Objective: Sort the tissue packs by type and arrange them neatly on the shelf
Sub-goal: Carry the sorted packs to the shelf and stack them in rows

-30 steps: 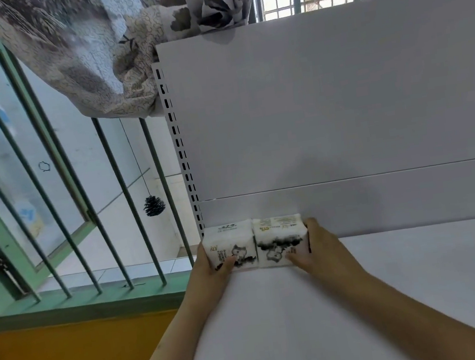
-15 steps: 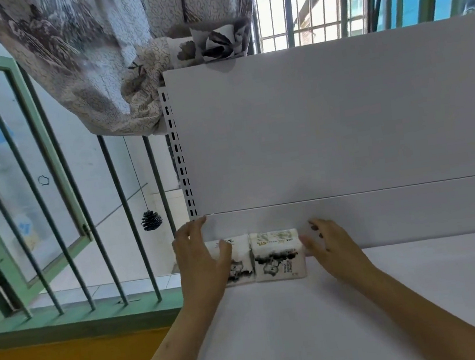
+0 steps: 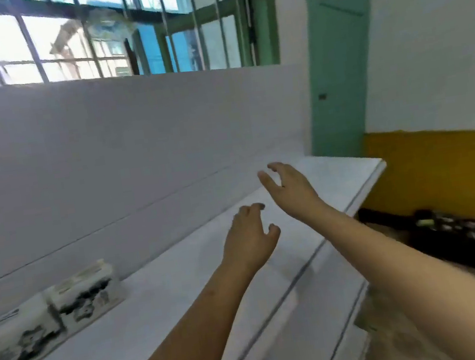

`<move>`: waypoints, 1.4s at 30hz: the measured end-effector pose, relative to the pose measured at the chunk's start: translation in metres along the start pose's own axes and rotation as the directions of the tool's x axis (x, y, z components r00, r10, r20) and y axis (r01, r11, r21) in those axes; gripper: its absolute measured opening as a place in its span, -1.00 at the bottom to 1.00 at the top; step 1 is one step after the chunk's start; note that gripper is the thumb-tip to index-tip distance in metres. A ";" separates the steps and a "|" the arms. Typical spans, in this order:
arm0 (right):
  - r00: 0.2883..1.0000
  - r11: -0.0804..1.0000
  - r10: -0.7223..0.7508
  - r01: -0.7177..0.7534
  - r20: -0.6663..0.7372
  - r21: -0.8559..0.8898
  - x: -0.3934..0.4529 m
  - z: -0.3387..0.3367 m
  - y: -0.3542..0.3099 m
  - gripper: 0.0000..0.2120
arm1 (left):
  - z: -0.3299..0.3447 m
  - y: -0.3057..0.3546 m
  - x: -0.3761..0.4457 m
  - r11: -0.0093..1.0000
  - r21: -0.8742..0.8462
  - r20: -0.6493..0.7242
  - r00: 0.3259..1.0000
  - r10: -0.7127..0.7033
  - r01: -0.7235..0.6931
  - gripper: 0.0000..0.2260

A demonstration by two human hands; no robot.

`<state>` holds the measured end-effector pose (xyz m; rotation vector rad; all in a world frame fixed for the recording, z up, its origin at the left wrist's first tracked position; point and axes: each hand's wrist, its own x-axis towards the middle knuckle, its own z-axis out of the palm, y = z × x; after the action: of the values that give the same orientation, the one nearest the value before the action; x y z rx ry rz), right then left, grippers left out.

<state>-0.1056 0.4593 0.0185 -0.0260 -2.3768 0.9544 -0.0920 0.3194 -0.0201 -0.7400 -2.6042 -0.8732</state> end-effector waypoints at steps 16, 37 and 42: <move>0.614 0.556 0.679 -0.788 -0.403 -0.263 -0.332 -0.349 0.290 -0.38 | 0.318 0.296 -0.165 0.900 -0.329 0.716 0.546 0.435 -0.286 -0.48; 0.039 0.013 0.972 -0.993 -0.231 -0.114 -0.565 -0.485 0.585 -0.49 | 0.653 0.488 -0.189 0.916 -0.199 0.939 0.200 0.280 -0.347 -0.57; -0.071 -0.102 0.986 -0.973 -0.151 -0.206 -0.583 -0.494 0.628 -0.41 | 0.720 0.515 -0.161 0.882 -0.193 0.961 0.100 0.259 -0.430 -0.58</move>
<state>0.5196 1.1082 -0.3891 -2.2863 -2.1416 1.1242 0.2464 1.0618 -0.4001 -2.4471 -3.0379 0.1417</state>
